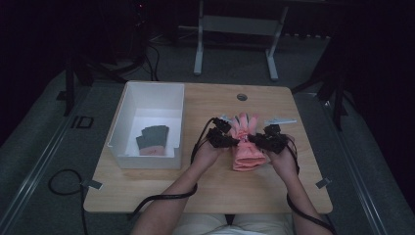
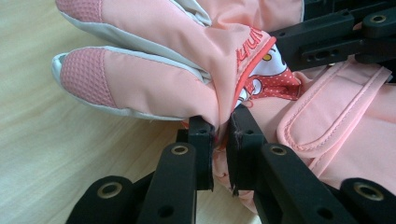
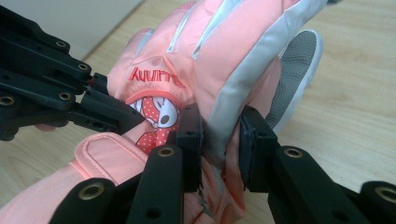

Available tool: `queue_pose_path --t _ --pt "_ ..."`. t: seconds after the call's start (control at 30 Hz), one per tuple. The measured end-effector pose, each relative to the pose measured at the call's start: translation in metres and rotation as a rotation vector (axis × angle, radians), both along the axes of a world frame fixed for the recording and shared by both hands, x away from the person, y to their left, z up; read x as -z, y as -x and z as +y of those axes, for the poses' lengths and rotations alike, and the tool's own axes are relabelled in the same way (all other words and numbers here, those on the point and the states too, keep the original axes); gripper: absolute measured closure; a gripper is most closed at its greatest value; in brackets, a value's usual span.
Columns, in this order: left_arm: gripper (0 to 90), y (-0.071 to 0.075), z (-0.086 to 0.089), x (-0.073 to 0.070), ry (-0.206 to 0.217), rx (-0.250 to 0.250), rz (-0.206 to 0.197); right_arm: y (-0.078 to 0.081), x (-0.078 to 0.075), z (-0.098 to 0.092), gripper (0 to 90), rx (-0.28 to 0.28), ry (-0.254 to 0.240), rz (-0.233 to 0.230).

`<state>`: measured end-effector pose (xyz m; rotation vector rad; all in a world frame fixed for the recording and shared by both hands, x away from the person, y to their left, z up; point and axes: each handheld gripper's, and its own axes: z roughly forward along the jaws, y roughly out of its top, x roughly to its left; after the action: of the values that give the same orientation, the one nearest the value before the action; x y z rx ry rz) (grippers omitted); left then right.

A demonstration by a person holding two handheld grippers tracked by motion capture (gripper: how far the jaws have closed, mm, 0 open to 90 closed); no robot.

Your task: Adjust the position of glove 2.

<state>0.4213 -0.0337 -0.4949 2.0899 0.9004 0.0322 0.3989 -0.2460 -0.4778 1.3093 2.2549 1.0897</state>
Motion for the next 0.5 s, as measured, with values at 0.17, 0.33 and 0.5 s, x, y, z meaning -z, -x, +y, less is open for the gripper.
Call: queue_pose_path --t 0.17,0.33,0.5 --pt "81.3 0.004 0.004 -0.023 -0.009 0.017 -0.028 0.005 -0.019 0.001 72.6 -0.013 -0.016 -0.037" --pt "81.3 0.008 0.01 -0.046 -0.02 0.028 -0.055 0.011 -0.038 0.005 72.6 -0.026 -0.028 -0.074" --pt "81.4 0.012 0.017 -0.063 -0.041 0.031 -0.08 0.013 -0.051 0.01 72.6 -0.035 -0.044 -0.088"
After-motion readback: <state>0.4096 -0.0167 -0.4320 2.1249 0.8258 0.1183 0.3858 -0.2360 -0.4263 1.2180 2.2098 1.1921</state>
